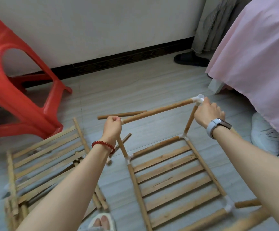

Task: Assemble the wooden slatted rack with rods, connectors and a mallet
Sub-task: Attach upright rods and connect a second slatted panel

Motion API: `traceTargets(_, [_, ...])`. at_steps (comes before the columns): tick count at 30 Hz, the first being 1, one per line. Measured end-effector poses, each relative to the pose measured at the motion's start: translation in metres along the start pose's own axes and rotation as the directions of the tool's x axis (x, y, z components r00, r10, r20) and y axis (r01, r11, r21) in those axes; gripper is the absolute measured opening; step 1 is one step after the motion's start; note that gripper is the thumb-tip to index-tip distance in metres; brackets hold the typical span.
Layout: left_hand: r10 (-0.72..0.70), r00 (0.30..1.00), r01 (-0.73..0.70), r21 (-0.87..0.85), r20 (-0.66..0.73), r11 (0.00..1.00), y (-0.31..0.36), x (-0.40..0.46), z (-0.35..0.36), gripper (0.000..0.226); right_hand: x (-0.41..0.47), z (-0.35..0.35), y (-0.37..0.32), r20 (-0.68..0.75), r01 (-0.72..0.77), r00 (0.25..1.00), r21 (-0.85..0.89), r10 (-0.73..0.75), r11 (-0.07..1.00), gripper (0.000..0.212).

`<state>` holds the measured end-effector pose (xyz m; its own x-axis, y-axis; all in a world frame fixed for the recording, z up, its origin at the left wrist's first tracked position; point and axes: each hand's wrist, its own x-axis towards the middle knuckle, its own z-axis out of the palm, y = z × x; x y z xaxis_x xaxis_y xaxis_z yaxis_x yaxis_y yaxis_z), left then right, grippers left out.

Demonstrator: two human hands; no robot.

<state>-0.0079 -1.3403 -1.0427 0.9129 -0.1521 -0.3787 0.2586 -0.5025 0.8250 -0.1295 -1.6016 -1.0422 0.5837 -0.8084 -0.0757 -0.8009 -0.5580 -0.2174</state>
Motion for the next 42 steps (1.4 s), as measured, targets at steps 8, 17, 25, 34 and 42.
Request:
traceTargets(8, [0.313, 0.940, -0.341, 0.430, 0.136, 0.836, -0.019, 0.001, -0.019, 0.029, 0.025, 0.003, -0.032, 0.015, 0.150, 0.989, 0.003, -0.150, 0.989, 0.052])
traceTargets(17, [0.204, 0.899, -0.438, 0.758, 0.388, 0.484, -0.005, -0.012, -0.049, 0.040, -0.038, 0.009, -0.102, 0.083, 0.611, 0.774, 0.158, -0.627, 0.775, 0.044])
traceTargets(25, [0.062, 0.900, -0.357, 0.650, 0.431, 0.670, -0.043, 0.059, -0.085, 0.041, -0.055, 0.029, -0.161, 0.178, 0.559, 0.815, 0.006, -0.551, 0.829, 0.040])
traceTargets(34, [0.085, 0.899, -0.418, 0.785, 0.430, 0.457, -0.101, 0.205, -0.017, 0.056, 0.000, 0.038, -0.190, 0.085, 0.329, 0.944, -0.270, -0.318, 0.905, 0.058])
traceTargets(42, [-0.050, 0.825, -0.524, 0.797, 0.562, 0.300, -0.110, 0.292, 0.064, 0.066, 0.017, 0.055, -0.182, 0.071, 0.256, 0.966, -0.354, -0.247, 0.900, 0.063])
